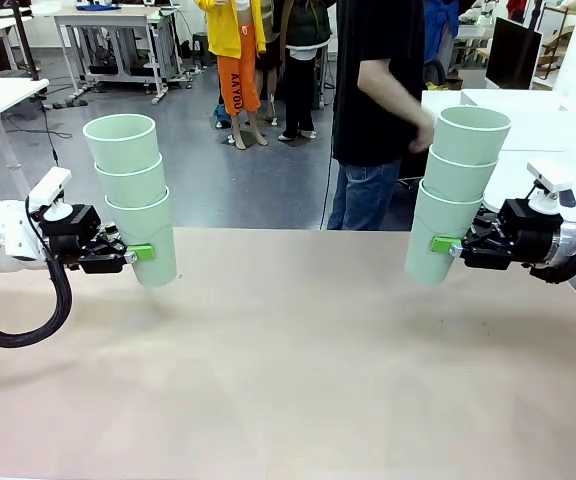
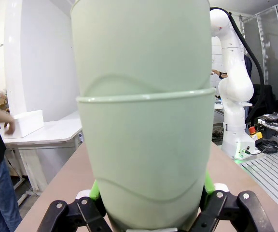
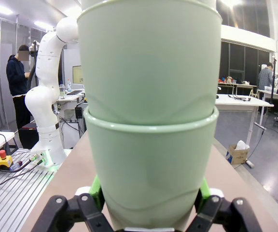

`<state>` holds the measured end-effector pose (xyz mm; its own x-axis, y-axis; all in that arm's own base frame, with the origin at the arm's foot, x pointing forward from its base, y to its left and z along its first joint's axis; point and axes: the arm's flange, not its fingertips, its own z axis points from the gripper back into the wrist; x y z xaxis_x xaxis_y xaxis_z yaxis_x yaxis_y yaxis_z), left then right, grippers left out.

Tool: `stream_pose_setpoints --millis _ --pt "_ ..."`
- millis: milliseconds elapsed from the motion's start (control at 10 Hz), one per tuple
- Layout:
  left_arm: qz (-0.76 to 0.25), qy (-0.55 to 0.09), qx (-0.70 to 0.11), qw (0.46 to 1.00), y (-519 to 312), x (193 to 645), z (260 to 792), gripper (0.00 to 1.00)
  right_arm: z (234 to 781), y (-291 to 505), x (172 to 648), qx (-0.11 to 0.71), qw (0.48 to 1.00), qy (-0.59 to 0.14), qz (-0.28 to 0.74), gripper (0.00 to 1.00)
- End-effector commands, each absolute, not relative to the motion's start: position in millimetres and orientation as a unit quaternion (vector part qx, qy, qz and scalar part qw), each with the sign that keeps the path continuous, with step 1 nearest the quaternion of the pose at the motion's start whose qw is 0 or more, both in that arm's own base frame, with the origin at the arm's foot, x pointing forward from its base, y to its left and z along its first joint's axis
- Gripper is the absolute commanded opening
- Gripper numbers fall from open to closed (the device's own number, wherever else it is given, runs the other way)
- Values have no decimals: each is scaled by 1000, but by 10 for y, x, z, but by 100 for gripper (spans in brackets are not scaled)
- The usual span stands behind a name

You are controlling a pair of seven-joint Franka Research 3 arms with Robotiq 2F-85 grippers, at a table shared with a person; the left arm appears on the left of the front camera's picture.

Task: Stack the cups and store them in the basket.
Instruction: Place the stack of Reusable plastic cups into the Pantry Basket.

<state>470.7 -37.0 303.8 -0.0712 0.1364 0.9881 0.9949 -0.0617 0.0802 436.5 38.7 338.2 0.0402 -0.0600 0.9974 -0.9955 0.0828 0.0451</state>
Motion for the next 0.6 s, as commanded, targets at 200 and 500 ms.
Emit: stream_pose_setpoints --millis 200,500 --pt "-502 -536 -529 425 -378 4692 3081 85 3434 390 4361 501 514 -525 458 86" --pt "-502 -536 -529 425 -378 4692 3081 85 3434 390 4361 501 514 -525 458 86"
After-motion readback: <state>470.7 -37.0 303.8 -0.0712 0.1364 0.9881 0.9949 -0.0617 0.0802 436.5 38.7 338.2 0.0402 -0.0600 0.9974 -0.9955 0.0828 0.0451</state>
